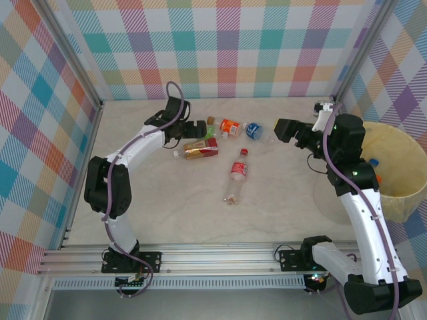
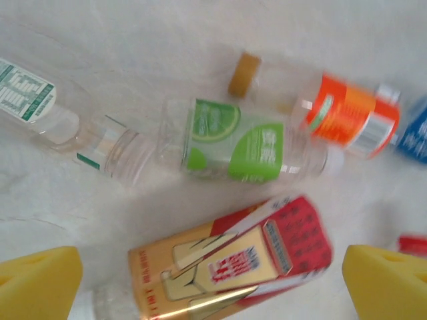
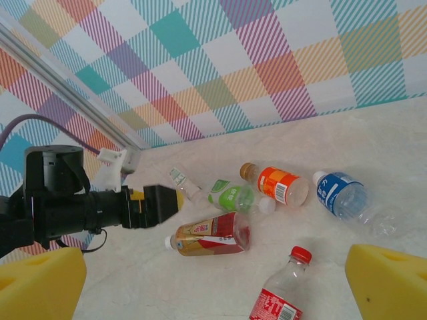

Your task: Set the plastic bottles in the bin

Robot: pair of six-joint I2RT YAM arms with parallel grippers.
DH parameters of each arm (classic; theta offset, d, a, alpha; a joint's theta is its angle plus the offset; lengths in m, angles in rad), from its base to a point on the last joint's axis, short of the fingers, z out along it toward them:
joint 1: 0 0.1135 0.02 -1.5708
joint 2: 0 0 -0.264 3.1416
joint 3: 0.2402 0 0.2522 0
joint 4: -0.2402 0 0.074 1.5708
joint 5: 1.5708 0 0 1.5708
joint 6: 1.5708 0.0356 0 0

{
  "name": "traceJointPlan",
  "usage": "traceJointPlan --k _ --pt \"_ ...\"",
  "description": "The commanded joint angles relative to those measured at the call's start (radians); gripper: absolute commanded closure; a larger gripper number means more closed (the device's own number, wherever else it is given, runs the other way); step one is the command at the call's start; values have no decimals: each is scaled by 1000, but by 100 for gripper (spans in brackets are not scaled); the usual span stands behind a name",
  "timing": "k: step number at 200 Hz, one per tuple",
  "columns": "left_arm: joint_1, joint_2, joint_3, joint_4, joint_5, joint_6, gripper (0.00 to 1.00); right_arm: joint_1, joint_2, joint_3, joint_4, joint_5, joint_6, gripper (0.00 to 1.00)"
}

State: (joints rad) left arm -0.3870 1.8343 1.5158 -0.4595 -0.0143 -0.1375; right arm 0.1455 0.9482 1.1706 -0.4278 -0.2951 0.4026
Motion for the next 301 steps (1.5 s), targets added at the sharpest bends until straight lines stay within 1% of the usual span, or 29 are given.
traceJointPlan --k 1,15,31,64,78,99,131,145,151,166,196,210,225,245,271,301 --pt "13 64 50 -143 92 374 0 8 -8 -2 8 5 -22 0" --pt "13 111 92 -206 128 433 3 8 -9 3 1 8 -29 0" --pt "13 137 98 -206 126 469 4 8 -16 3 -8 15 -40 0" --pt "13 169 77 -176 63 510 5 8 -31 -5 -19 31 -46 0" --pt "12 170 59 -161 50 525 7 8 -31 -6 -21 35 -47 0" --pt "3 171 31 -135 37 540 7 8 -27 -9 -15 36 -41 0" --pt "-20 203 -2 -78 -53 570 8 8 -14 -3 -9 26 -27 0" --pt "-23 212 -11 -50 -74 575 9 8 -12 0 -9 24 -24 0" --pt "-23 217 -12 -45 -74 573 9 8 -11 0 -8 22 -22 0" --pt "-29 225 -11 -49 -65 574 14 8 -14 0 -7 20 -18 0" --pt "-61 213 -52 -17 -82 568 15 9 -11 -1 -2 19 -13 0" --pt "-68 205 -60 -13 -84 553 18 9 -8 0 1 14 -10 0" --pt "-69 189 -66 -13 -63 528 24 9 -3 -1 2 7 -9 0" --pt "-69 164 -75 -13 -41 500 34 11 1 -5 3 4 -9 0" --pt "-70 124 -98 -12 -7 460 39 11 4 -11 8 -1 -3 0" --pt "-88 34 -183 39 34 378 41 17 9 -44 49 -30 42 0"
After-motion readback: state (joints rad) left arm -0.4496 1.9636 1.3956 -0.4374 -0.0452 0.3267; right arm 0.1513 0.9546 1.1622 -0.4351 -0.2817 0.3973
